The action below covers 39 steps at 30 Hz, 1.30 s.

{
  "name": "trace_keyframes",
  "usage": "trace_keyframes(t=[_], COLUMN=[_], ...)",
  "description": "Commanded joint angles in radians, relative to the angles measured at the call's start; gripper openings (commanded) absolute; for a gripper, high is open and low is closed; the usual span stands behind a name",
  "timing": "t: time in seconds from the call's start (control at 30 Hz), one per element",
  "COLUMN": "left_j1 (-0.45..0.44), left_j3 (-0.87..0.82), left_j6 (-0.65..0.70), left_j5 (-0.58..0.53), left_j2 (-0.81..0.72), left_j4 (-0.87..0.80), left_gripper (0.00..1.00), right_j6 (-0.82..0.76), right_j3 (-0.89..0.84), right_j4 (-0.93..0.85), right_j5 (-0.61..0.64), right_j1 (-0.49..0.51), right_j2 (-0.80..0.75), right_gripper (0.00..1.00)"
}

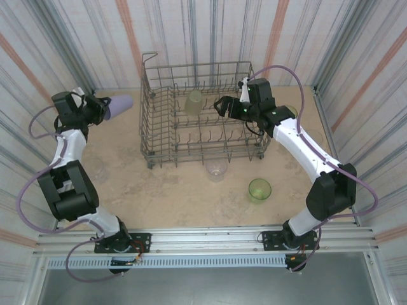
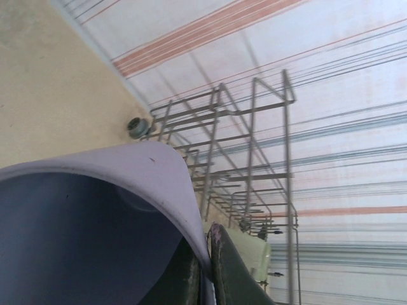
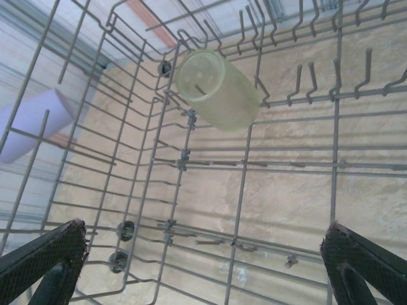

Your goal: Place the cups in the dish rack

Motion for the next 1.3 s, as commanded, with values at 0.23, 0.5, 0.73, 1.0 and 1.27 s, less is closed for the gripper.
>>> trace_keyframes(t=[0.23,0.5,0.73,1.0,1.27], left_j1=[-0.023,-0.076,-0.120,-0.221,-0.333], left_j3=[-0.022,-0.010,0.024,0.022,0.107], left_j6=[-0.091,-0.093,-0.044,-0.054,-0.029], left_j5=[0.032,0.018,0.055,0.072,0.126], left_j2=[-0.135,-0.205,-0.245,-0.224,-0.144], left_j4=[0.159,0.148,0.104,0.147,0.123], left_gripper=[0.00,0.00,0.00,0.00,0.00], right_j6=[0.130,0.165,0.254,0.278,0.337], right_j3=[-0.113,-0.147,-0.217,-0.212,-0.285], right_j4=[0.111,0.153,0.248,0.282,0.424], right_j5=[-0.131,-0.203,-0.281,-0.328,-0.371], right_j1=[-0.084,-0.132,-0.180,-0.196,-0.206], right_j2=[-0.034,-0.034,-0.022,-0.012,-0.029], right_gripper=[0.99,0.99,0.99,0.99,0.99])
